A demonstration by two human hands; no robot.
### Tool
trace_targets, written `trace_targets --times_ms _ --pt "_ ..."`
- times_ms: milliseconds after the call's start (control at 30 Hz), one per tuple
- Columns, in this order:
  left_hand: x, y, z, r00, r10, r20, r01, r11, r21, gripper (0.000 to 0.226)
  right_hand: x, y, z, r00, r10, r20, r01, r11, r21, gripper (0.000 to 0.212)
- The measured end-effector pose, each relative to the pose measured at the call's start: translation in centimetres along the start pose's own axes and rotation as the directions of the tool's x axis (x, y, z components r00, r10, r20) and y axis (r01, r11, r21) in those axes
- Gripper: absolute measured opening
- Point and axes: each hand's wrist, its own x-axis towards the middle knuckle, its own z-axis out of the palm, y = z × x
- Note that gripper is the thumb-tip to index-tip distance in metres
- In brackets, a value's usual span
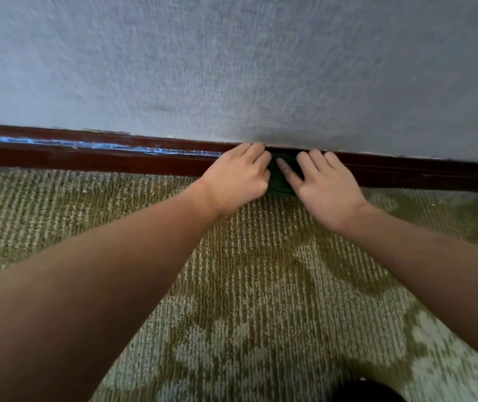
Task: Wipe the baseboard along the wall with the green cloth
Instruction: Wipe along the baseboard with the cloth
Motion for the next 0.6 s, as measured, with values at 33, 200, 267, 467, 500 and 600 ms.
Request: trace_targets --times_ms 33,200,267,467,500,600 --pt "0.0 0.0 -0.3 1.0 -0.01 -0.005 0.01 1.0 -0.008 0.012 0.0 -0.1 0.2 1.0 0.02 -0.011 -0.02 1.0 0.022 0.056" --pt "-1.3 0.6 -0.8 0.996 0.058 0.066 -0.056 0.998 -0.032 0.013 -0.3 -1.7 1.2 0.999 -0.018 0.036 0.009 0.974 0.225 0.067" --pt "-3.0 0.7 -1.3 0.988 0.095 0.125 -0.087 0.994 -0.063 0.012 -0.3 -2.2 1.0 0.994 -0.111 -0.025 0.114 0.975 0.192 0.067" --pt "-3.4 -1.1 -2.1 0.99 -0.116 0.081 0.119 0.992 -0.03 0.017 2.0 -1.8 -0.6 0.984 -0.009 -0.179 0.054 0.967 0.247 0.064" --pt "-3.2 -1.4 -2.1 0.989 -0.141 0.049 0.143 0.989 -0.04 0.016 2.1 -1.5 -0.8 0.982 0.019 -0.186 0.028 0.969 0.245 0.065" --pt "-3.1 -1.3 -1.5 0.985 -0.172 0.029 0.174 0.983 -0.06 0.014 2.3 -0.8 -0.1 0.973 -0.018 -0.229 0.059 0.983 0.176 0.063"
